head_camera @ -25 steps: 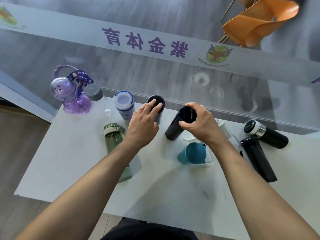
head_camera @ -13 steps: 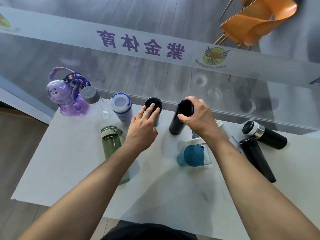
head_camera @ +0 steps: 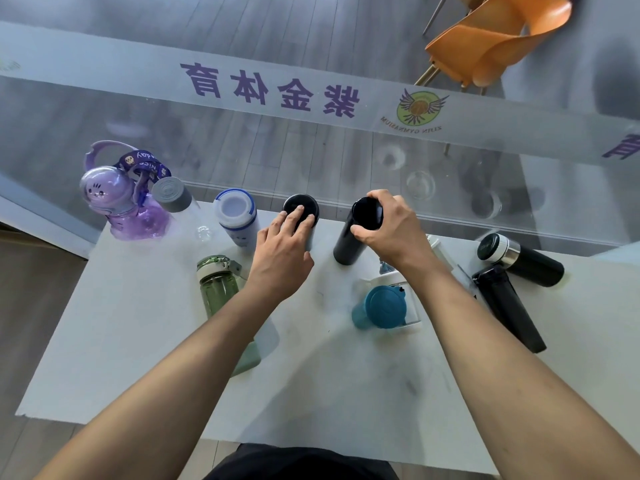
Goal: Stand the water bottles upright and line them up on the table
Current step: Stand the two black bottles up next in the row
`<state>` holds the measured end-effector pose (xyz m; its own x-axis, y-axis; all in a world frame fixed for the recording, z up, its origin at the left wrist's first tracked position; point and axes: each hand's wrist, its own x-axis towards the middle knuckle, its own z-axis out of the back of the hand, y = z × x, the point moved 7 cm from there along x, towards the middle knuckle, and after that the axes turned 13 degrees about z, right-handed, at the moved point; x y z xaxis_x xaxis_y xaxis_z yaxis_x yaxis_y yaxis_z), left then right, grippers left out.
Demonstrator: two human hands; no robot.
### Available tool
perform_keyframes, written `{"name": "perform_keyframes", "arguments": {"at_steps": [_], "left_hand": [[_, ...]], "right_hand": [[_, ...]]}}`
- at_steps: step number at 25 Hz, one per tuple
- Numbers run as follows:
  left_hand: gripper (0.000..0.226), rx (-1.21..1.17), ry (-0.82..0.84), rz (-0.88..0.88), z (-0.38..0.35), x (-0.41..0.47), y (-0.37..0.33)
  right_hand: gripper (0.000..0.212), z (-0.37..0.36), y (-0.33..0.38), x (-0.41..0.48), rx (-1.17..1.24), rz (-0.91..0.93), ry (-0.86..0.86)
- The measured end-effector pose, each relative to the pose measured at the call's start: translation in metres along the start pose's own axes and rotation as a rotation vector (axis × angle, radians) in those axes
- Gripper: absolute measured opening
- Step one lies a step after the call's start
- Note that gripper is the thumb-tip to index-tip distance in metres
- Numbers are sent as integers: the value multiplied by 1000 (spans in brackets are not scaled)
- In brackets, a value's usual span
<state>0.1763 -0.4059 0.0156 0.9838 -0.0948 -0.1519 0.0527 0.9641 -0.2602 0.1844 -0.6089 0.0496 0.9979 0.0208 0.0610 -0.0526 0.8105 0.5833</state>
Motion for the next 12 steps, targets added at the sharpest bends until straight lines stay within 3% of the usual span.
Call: {"name": "perform_keyframes", "arguments": {"at_steps": [12], "left_hand": [[74, 4, 27, -23, 1, -1, 1]], "right_hand": [[57, -1, 6, -6, -30, -74, -27]]}}
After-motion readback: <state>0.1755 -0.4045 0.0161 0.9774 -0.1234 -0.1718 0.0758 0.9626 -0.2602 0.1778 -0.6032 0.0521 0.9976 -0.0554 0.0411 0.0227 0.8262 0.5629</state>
